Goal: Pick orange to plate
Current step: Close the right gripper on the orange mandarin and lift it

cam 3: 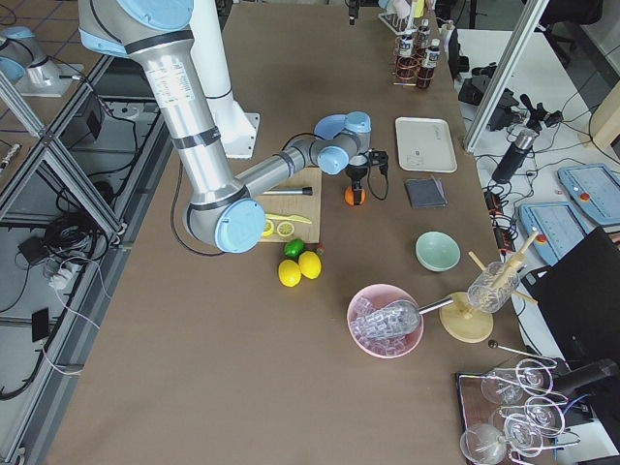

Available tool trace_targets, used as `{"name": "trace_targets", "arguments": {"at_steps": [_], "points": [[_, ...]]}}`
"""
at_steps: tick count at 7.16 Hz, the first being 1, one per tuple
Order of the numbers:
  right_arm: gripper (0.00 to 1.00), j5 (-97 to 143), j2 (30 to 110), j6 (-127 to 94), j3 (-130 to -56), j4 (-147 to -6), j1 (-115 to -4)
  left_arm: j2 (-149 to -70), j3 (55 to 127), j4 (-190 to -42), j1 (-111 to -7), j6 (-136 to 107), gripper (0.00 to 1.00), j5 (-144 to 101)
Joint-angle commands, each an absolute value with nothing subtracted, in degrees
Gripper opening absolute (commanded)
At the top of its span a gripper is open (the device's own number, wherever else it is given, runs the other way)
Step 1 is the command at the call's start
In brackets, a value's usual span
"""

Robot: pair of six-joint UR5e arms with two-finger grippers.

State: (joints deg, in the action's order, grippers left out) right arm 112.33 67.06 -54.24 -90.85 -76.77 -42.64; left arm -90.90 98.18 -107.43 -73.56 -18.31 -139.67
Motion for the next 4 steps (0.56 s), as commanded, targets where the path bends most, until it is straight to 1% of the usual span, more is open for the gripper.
{"name": "trace_targets", "arguments": {"at_steps": [1, 3, 4], "points": [[0.99, 111.6, 67.1, -54.2, -87.5, -72.5, -42.0, -90.4, 98.2, -107.6, -73.6, -18.3, 0.98, -139.7], [0.98, 111.6, 67.1, -54.4, -86.7, -71.2, -41.9, -90.4, 98.3, -107.7, -73.6, -18.3, 0.98, -139.7], [0.86, 111.6, 67.1, -54.6, -86.9, -71.1, -41.7, -90.4, 98.3, -107.7, -73.6, -18.3, 0.98, -139.7]]}}
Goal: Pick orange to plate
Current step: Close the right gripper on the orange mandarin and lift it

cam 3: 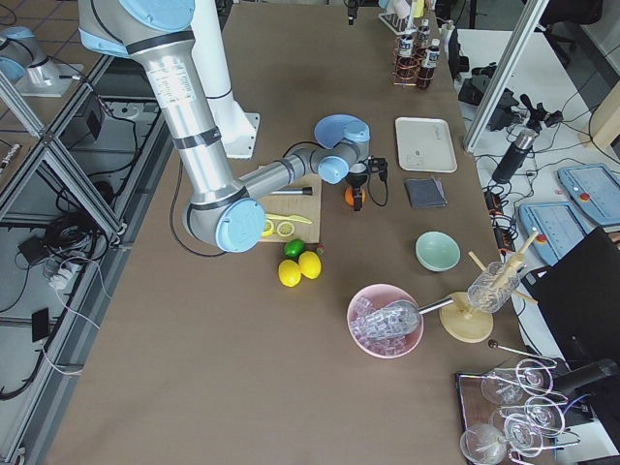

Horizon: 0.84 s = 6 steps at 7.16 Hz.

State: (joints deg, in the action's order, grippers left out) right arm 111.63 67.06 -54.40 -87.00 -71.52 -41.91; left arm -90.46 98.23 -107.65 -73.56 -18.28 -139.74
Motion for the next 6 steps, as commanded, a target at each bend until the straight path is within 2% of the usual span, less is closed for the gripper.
{"name": "trace_targets", "arguments": {"at_steps": [1, 2, 4, 6], "points": [[0.13, 111.7, 67.1, -54.9, -87.9, -71.1, -41.6, -90.4, 98.2, -107.8, -73.6, -18.3, 0.98, -139.7], [0.00, 111.7, 67.1, -54.9, -89.5, -71.5, -41.5, -90.4, 98.1, -107.8, -73.6, -18.3, 0.98, -139.7], [0.00, 111.7, 65.1, -56.9, -92.6, -74.9, -41.0, -90.3, 98.2, -107.8, -73.6, -18.3, 0.98, -139.7], [0.00, 108.7, 53.9, -68.7, -90.8, -83.6, -36.9, -89.6, 98.4, -107.9, -73.5, -18.3, 0.98, -139.8]]}}
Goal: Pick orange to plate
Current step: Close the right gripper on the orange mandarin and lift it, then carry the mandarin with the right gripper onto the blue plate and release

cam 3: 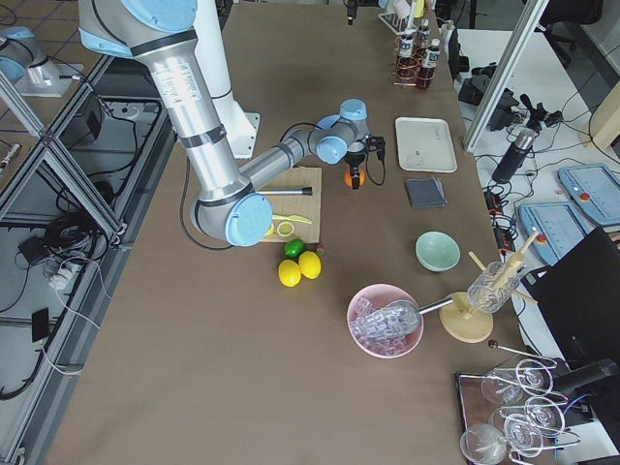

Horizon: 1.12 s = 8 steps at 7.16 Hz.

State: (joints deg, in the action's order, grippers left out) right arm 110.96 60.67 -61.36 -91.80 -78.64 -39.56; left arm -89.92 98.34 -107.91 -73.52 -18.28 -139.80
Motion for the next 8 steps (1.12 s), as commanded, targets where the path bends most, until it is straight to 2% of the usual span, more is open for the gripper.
{"name": "trace_targets", "arguments": {"at_steps": [1, 2, 4, 7, 8], "points": [[0.00, 104.9, 48.5, -79.5, -87.3, -83.8, -33.4, -89.6, 98.4, -107.9, -73.5, -18.3, 0.98, -139.8], [0.00, 102.2, 42.8, -85.0, -82.3, -83.8, -31.0, -88.9, 98.6, -108.0, -73.5, -18.3, 0.98, -139.8], [0.00, 100.6, 37.6, -87.0, -75.6, -83.6, -29.4, -88.5, 98.7, -108.0, -73.5, -18.3, 0.98, -139.8], [0.00, 98.7, 36.9, -86.8, -75.0, -83.6, -26.5, -88.1, 98.8, -108.0, -73.5, -18.3, 0.98, -139.9], [0.22, 98.7, 37.0, -86.8, -74.9, -83.5, -26.5, -88.1, 98.8, -108.0, -73.5, -18.3, 0.98, -139.9]]}}
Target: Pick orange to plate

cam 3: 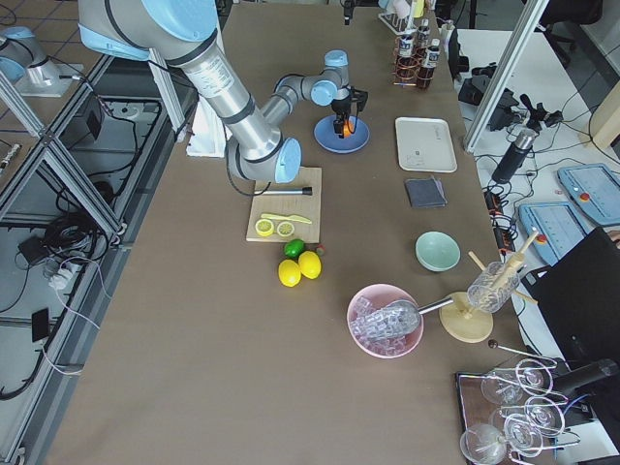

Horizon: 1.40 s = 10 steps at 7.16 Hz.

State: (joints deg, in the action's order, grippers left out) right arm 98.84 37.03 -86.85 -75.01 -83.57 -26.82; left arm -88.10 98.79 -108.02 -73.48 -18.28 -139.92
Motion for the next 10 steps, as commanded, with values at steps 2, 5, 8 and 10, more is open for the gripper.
{"name": "trace_targets", "arguments": {"at_steps": [2, 5, 8, 10], "points": [[1.00, 98.6, 37.1, -86.2, -75.3, -83.6, -26.5, -88.0, 98.8, -108.1, -73.5, -18.3, 0.98, -139.9], [1.00, 99.6, 37.2, -84.2, -78.3, -84.2, -30.1, -86.6, 98.7, -108.0, -73.6, -18.3, 0.98, -139.9], [1.00, 109.0, 41.1, -68.4, -85.8, -94.8, -38.9, -84.8, 97.2, -102.7, -75.1, -16.9, 0.98, -139.7], [1.00, 114.4, 54.0, -54.7, -97.2, -95.8, -46.0, -85.9, 97.6, -82.1, -85.4, 8.9, 0.98, -138.8]]}}
